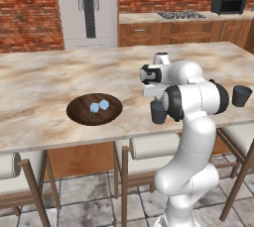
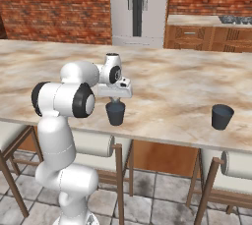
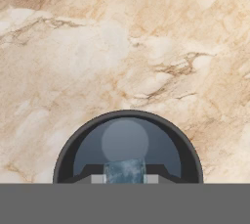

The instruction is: There are four ice cubes in the ice bowl. Place two ice cubes in each glass of water.

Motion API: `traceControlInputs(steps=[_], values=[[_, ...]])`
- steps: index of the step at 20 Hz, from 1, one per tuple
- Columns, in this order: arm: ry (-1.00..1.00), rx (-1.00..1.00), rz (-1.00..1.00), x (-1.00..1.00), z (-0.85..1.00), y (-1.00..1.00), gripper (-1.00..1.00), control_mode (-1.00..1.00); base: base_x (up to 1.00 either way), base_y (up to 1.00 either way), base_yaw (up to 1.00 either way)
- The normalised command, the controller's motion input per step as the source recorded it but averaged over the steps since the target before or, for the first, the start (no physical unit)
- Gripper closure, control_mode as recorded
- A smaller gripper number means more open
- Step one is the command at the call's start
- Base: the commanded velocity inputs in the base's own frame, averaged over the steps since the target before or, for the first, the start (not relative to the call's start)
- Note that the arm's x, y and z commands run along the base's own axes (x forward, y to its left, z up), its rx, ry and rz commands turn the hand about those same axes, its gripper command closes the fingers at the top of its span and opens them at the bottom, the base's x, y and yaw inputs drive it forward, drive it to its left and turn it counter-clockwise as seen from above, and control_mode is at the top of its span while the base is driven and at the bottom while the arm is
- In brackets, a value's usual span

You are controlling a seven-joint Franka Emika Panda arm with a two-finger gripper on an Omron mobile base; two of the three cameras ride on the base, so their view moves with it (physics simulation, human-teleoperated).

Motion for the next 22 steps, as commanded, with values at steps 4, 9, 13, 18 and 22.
traceControlInputs(steps=[4,9,13,18,22], values=[[0.0,0.0,-0.03,0.0,-0.1,-0.1,1.0,-1.0,0.0,0.0,0.0],[0.0,0.0,-0.03,0.0,-0.19,0.0,1.0,-1.0,0.0,0.0,0.0],[0.0,0.0,-0.02,0.0,-0.14,0.0,1.0,-1.0,0.0,0.0,0.0],[0.0,0.02,-0.03,0.0,-0.21,0.0,1.0,-1.0,0.0,0.0,0.0],[0.0,0.02,-0.02,0.0,-0.15,0.0,1.0,-1.0,0.0,0.0,0.0]])
